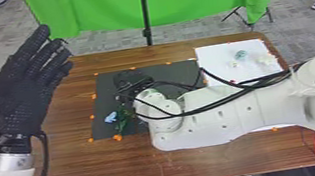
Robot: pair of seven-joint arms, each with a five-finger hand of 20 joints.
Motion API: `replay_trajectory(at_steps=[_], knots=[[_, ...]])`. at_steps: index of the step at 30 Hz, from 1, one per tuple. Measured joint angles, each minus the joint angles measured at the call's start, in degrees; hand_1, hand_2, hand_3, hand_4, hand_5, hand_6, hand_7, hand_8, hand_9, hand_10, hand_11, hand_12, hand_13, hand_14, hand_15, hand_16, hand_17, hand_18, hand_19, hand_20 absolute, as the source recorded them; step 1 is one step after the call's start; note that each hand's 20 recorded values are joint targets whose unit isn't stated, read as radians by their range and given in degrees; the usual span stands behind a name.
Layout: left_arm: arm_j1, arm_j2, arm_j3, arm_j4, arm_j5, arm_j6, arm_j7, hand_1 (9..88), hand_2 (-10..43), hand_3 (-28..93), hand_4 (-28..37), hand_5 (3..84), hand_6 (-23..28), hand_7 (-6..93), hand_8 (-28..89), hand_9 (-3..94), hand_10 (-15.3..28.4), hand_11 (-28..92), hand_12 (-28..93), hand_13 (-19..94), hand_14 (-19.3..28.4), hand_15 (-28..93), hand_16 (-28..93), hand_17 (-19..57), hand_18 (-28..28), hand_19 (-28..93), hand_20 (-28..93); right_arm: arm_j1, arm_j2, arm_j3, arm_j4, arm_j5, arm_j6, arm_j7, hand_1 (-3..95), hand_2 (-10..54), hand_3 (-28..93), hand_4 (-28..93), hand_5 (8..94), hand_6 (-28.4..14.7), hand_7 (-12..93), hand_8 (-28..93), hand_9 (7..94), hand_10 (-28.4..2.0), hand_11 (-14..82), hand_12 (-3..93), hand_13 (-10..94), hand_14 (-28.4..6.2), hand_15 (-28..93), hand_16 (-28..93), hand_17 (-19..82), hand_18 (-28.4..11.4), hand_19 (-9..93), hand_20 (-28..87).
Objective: Arrange flowers
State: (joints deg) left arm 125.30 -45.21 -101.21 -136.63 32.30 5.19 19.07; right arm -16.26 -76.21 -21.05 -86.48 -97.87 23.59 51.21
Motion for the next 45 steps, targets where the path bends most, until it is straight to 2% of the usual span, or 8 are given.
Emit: replay_trajectory(at_steps=[7,13,18,20,25,30,36,45], knots=[[0.36,0.0,0.05,0.0,-0.02,0.0,0.08,19.9,8.6,74,-25.9,29.9,6.1,12.8,-6,22.7,17.6,-2,28,13,28.4,-1,20,-18.7,28.4,32,43,0.03,-0.09,-0.14,0.46,0.09,0.0,1.53,51.9,-8.8,48,-28,78.0,4.5,12,-1,90.8,-6.9,21.7,17.7,83,-3.2,65,20,44,-17.9,93,37],[0.34,-0.04,0.11,0.01,-0.02,0.0,0.02,20.1,8.8,74,-25.5,29.8,6.2,12.2,-6,22.2,18.3,-2,29,12,28.4,-1,20,-18.7,28.4,31,45,0.03,-0.34,-0.16,0.78,0.08,0.57,2.86,52.0,-5.9,38,-28,73.5,4.5,13,-11,91.0,-7.2,21.6,17.3,84,-3.1,65,19,45,-18.0,93,37],[0.25,-0.37,0.2,0.01,0.01,0.0,-0.19,20.4,8.9,73,-25.1,29.8,6.4,11.2,-5,21.9,19.1,-3,29,12,28.4,-1,20,-18.7,28.4,31,47,0.03,-0.68,-0.16,0.98,-0.04,1.28,4.51,53.3,-3.9,28,-24,68.4,3.9,13,-12,90.9,-7.4,21.5,17.2,84,-3.2,65,19,45,-18.1,93,37],[0.25,-0.48,0.23,0.01,0.01,0.0,-0.22,20.5,8.9,73,-25.0,29.9,6.5,11.0,-5,21.9,19.3,-3,29,11,28.4,-1,20,-18.7,28.4,31,48,0.02,-0.75,-0.05,0.99,-0.04,1.42,4.85,52.7,-3.7,27,-23,67.4,3.5,13,-12,90.8,-7.5,21.5,17.2,84,-3.2,65,19,45,-18.1,93,37],[0.51,-0.64,0.19,0.01,0.01,0.04,-0.22,20.4,8.8,73,-24.7,30.1,6.6,10.3,-5,21.8,19.9,-3,29,11,28.4,3,20,-18.1,28.4,32,49,-0.24,-0.68,0.84,0.86,0.02,1.43,4.73,43.5,-3.9,46,-28,68.5,2.6,13,-12,90.3,-8.1,22.2,17.4,83,-3.8,64,19,45,-18.6,93,37],[1.86,-0.86,-0.75,-0.42,0.03,0.17,-0.18,19.9,9.3,73,-25.1,29.3,6.9,10.1,-4,21.6,20.0,-3,29,9,28.4,11,16,-18.6,28.4,35,47,-0.45,0.37,1.95,-0.42,0.47,2.57,2.17,30.2,3.0,69,-28,78.2,2.1,14,-12,91.4,-10.2,24.6,18.0,83,-5.9,65,19,43,-20.6,93,38],[3.66,-1.17,-1.52,-1.15,0.0,0.86,0.12,19.9,9.0,74,-25.1,29.8,7.1,9.9,-4,22.2,19.9,-1,28,10,28.4,15,13,-18.6,28.4,38,40,-0.34,2.4,2.08,-2.26,3.22,5.25,-4.67,26.8,9.4,77,-25,83.3,1.4,14,-12,93.0,-12.3,25.7,18.5,83,-7.8,67,20,43,-22.5,93,41],[3.46,-1.74,-0.96,-1.15,0.0,1.26,-0.22,20.1,8.5,74,-25.5,30.4,7.1,10.6,-5,22.7,18.9,1,26,11,28.4,16,12,-18.1,28.4,40,34,-1.79,4.9,4.16,-3.47,3.18,0.64,-4.56,25.3,10.0,81,-23,87.1,0.9,14,-12,93.6,-13.1,28.2,19.0,83,-8.7,68,20,43,-23.5,93,43]])
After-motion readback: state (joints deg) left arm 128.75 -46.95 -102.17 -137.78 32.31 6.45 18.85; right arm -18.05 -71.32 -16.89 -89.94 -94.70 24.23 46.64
